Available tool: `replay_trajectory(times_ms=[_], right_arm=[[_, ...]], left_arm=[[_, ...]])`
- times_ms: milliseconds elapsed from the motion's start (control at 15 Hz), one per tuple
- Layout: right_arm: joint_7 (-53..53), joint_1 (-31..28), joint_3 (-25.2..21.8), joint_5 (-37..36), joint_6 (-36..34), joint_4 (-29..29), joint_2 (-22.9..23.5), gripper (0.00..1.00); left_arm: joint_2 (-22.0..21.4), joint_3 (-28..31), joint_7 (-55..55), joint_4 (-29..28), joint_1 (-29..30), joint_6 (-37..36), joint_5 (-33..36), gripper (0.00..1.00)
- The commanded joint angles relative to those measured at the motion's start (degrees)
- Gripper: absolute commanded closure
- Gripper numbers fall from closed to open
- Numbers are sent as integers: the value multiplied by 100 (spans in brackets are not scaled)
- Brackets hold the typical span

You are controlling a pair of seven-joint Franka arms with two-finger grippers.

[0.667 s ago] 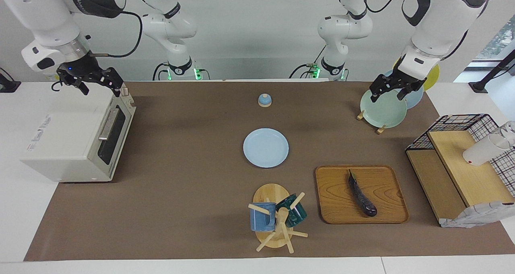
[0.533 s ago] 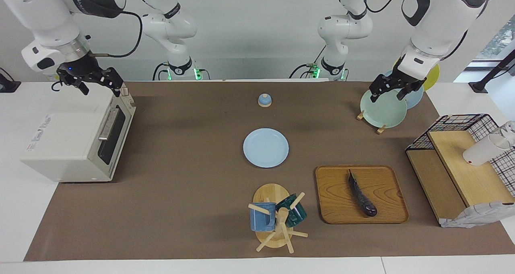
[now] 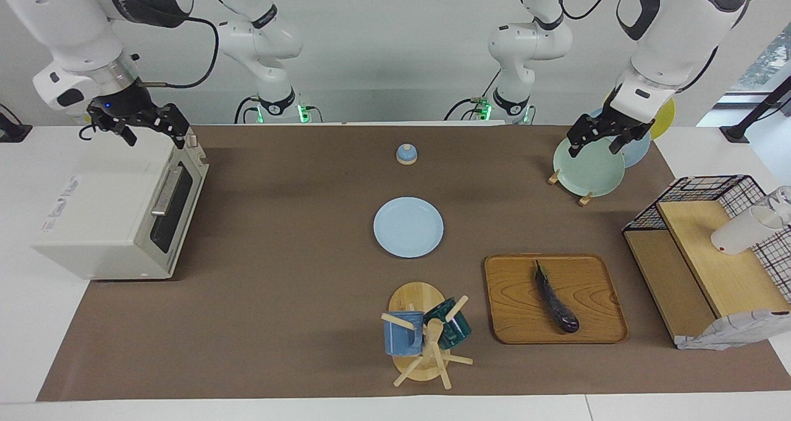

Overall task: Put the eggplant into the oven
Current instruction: 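Reach the left gripper down to the purple eggplant on the wooden tray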

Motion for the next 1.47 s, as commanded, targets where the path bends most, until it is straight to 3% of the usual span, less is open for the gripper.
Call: replay_trajectory(times_ms=[0,400,600,800,1000,1400], right_arm=[[-134,-28,-3,131,-30,-79,-95,0],[-134,-28,-3,131,-30,-88,-95,0],[-134,-28,-3,131,-30,-79,-95,0],[-134,-28,-3,131,-30,-79,-95,0],[-134,-28,-3,131,-30,-79,-95,0],[-134,-28,-3,131,-30,-79,-95,0]], left_arm=[[-13,-10,-69,-63,-6,64,60,0],[66,-10,-34,-81,-24,547,68,0],[390,-19,-7,-20,-24,793,68,0],[1083,-19,-16,322,-33,995,103,0],[1980,-19,-16,1024,-33,1030,86,0],[3140,-1,-95,1411,-199,1935,77,0]])
